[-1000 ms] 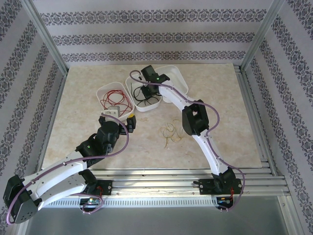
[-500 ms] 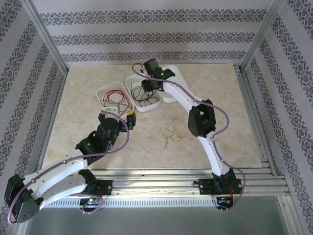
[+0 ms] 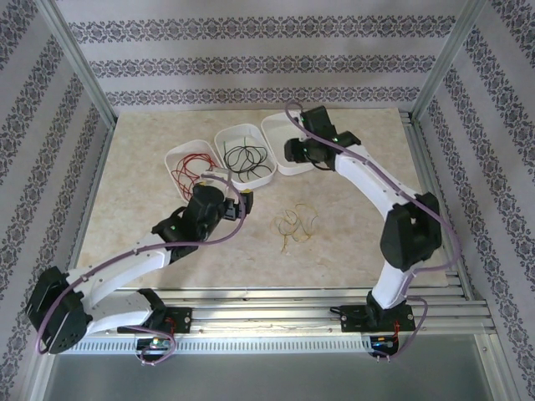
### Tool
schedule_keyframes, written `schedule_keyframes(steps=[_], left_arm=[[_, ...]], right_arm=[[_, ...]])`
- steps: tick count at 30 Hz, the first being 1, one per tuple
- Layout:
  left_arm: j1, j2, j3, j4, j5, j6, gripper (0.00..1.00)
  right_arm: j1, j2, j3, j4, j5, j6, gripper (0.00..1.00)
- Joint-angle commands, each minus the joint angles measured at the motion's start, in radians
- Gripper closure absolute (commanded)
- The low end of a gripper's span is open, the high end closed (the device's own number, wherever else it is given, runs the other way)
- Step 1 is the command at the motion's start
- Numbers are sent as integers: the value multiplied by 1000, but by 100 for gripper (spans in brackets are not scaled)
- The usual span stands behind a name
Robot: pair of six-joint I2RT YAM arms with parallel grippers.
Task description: Untangle the cables
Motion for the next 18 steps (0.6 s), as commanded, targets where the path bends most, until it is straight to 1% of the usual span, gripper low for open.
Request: schedule_keyframes(steps=[1, 7, 10, 12, 14, 18], left_arm=[[14, 64, 45, 72, 105, 18, 1], [14, 195, 103, 107, 215, -13, 1], [14, 265, 135, 106, 272, -30, 1], [14, 306, 148, 116, 320, -38, 1], [14, 340, 141, 167, 362, -63, 1], [14, 386, 125, 216, 383, -101, 1]], right_arm=[[-5, -134, -140, 27, -2, 66, 57], [-35, -349, -421, 3, 9, 174, 53], [-50, -429, -522, -5, -4, 217, 51], [-59, -462, -567, -17, -24, 237, 51], [-70, -483, -615, -12, -53, 267, 50], [-74, -493, -668, 12, -94, 307, 50]])
